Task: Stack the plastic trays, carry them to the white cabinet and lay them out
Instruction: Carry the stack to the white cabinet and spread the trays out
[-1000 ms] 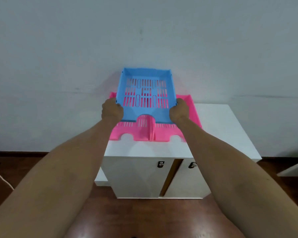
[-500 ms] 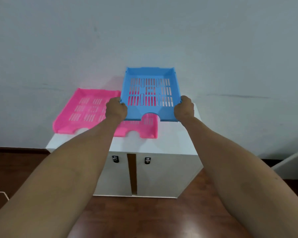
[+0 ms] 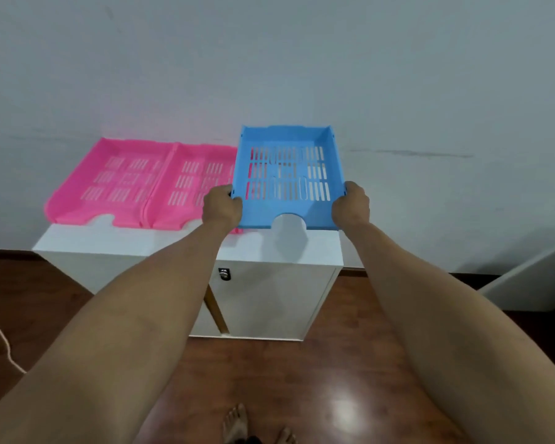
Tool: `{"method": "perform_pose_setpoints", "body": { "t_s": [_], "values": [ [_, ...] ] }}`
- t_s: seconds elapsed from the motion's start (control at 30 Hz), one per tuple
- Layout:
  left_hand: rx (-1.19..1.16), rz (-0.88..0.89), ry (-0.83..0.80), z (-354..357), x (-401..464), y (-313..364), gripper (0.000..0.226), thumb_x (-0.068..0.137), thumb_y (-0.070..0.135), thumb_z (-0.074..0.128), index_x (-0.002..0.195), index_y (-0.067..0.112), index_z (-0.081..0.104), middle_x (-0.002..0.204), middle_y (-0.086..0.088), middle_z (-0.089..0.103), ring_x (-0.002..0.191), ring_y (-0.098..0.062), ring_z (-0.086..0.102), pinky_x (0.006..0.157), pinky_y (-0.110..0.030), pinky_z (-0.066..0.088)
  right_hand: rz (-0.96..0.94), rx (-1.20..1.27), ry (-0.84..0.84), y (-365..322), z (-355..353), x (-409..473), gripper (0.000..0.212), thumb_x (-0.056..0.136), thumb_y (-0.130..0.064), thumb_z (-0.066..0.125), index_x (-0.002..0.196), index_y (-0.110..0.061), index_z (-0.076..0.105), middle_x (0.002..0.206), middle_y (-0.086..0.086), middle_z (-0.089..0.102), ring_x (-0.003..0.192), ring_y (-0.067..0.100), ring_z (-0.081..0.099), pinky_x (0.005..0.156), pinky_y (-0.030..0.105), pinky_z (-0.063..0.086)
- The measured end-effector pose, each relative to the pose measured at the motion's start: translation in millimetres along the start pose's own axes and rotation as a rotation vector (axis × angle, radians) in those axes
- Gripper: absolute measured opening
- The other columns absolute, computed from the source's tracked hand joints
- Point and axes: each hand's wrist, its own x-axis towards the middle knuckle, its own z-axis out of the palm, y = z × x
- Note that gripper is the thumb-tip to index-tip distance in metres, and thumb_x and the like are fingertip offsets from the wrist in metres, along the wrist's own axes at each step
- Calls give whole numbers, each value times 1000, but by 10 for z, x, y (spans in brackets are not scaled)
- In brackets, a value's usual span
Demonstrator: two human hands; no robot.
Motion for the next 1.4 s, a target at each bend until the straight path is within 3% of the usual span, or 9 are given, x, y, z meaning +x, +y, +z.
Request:
{"method": "perform_pose_setpoints", "body": {
  "t_s": [0.2, 0.47, 0.63, 0.73, 0.87, 0.97, 1.13, 1.4],
  "values": [
    [8, -1, -50, 271, -63, -64, 33, 94, 5, 58, 122, 8, 74, 114, -11, 76, 87, -20, 65, 78, -26, 51, 47, -10, -16, 359, 25, 52, 22, 86, 2, 39, 101, -5, 53, 104, 18, 64, 86, 34, 63, 66, 36, 49],
    [30, -68, -102, 468, -87, -280, 43, 94, 13, 62, 137, 13, 65, 125, -9, 73, 102, -29, 72, 92, -40, 60, 90, 3, -66, 635, 220, 144, 21, 85, 3, 36, 94, -11, 48, 99, 15, 61, 82, 33, 59, 65, 37, 47],
    [75, -142, -104, 550, -9, -389, 60, 94, 18, 67, 150, 8, 48, 148, -14, 57, 127, -34, 62, 106, -42, 52, 99, 13, -90, 721, 381, 231, 28, 89, 4, 36, 105, -7, 55, 99, 11, 62, 80, 29, 61, 65, 38, 54],
    [149, -155, -98, 580, 52, -444, 60, 94, 24, 67, 149, 7, 48, 147, -16, 58, 129, -36, 60, 107, -45, 50, 102, 34, -98, 744, 464, 283, 32, 90, 5, 37, 112, -6, 57, 102, 10, 61, 84, 29, 62, 73, 42, 59],
    [213, -167, -97, 629, 190, -446, 66, 95, 30, 67, 154, 13, 44, 153, -12, 53, 137, -34, 54, 115, -47, 43, 95, 45, -99, 778, 560, 399, 33, 90, 6, 35, 113, -5, 57, 101, 9, 61, 82, 29, 62, 63, 35, 54],
    [252, -177, -97, 660, 306, -433, 67, 95, 33, 66, 154, 14, 43, 153, -12, 53, 137, -36, 53, 114, -52, 43, 87, 44, -113, 773, 621, 510, 34, 90, 5, 35, 115, -5, 56, 101, 10, 61, 79, 28, 60, 56, 29, 45],
    [243, -178, -86, 699, 438, -468, 64, 94, 33, 66, 151, 11, 46, 151, -15, 55, 138, -39, 51, 113, -52, 42, 93, 53, -117, 748, 720, 650, 37, 94, 4, 36, 126, -6, 54, 108, 12, 61, 88, 30, 63, 68, 38, 57],
    [175, -199, -80, 736, 512, -475, 59, 96, 28, 66, 150, 11, 49, 150, -12, 57, 138, -35, 52, 115, -48, 42, 71, 55, -102, 699, 781, 731, 31, 95, 2, 35, 118, -8, 54, 103, 10, 61, 84, 29, 61, 60, 33, 50]
  ]
}}
